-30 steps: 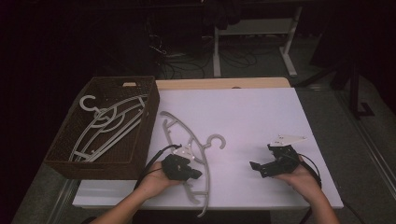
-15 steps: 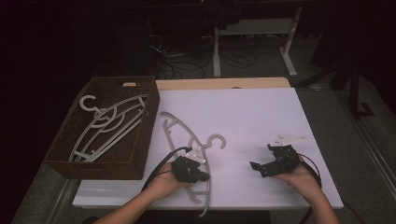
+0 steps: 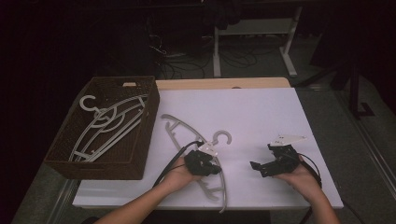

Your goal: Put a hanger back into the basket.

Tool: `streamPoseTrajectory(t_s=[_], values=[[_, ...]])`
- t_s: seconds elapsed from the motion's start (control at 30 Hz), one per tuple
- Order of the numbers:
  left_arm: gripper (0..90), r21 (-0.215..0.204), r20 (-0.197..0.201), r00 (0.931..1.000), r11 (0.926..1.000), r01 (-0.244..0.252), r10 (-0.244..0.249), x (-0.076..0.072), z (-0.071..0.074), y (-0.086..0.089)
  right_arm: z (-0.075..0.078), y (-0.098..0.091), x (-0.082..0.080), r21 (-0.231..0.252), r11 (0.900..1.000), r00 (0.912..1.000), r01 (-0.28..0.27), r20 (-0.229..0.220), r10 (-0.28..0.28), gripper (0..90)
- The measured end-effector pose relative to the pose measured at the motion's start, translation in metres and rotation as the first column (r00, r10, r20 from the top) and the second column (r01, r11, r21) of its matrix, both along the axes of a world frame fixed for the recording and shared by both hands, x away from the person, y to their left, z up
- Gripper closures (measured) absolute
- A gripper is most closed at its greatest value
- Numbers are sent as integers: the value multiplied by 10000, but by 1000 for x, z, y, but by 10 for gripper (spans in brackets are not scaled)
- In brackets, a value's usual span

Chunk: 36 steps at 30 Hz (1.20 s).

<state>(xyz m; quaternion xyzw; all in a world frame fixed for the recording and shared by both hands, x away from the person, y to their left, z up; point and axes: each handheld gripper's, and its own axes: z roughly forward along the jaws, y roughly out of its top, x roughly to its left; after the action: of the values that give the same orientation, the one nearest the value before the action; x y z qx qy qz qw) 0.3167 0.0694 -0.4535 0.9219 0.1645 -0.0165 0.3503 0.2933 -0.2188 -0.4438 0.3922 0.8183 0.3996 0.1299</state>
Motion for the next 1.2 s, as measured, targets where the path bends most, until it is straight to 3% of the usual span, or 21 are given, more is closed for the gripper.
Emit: streamPoseTrajectory(t_s=[0.63, 0.73, 0.83, 0.93, 1.0, 1.1, 1.17, 1.2], values=[[900, -96, 534, 9973, 9987, -500, 505, 47, -2, -70, 4, -4, -1, 140, 9999, 9998, 60, 172, -62, 0], [900, -237, 429, 9977, 9984, -514, 524, 50, 0, -69, 4, -5, -2, 163, 9998, 9998, 75, 180, -78, 0], [900, -327, 628, 9953, 9969, -719, 738, 56, 10, -55, 5, -6, -2, 205, 9997, 9997, 96, 211, -100, 0], [900, -338, 848, 9876, 9910, -1295, 1320, 73, 22, -35, 4, -6, -1, 170, 9998, 9998, 89, 184, -92, 0], [900, -427, 973, 9779, 9824, -1817, 1851, 87, 29, -20, 4, -5, -2, 163, 9998, 9998, 65, 188, -68, 0], [900, -274, 1363, 9549, 9645, -2626, 2638, 109, 36, 2, 4, -5, -1, 161, 9999, 9998, 59, 192, -63, 0], [900, -162, 1440, 9370, 9475, -3194, 3183, 125, 37, 16, 4, -5, -1, 160, 9999, 9998, 57, 180, -60, 0], [900, -162, 1440, 9370, 9475, -3194, 3183, 125, 37, 16, 4, -5, -1, 160, 9999, 9998, 57, 180, -60, 0]])
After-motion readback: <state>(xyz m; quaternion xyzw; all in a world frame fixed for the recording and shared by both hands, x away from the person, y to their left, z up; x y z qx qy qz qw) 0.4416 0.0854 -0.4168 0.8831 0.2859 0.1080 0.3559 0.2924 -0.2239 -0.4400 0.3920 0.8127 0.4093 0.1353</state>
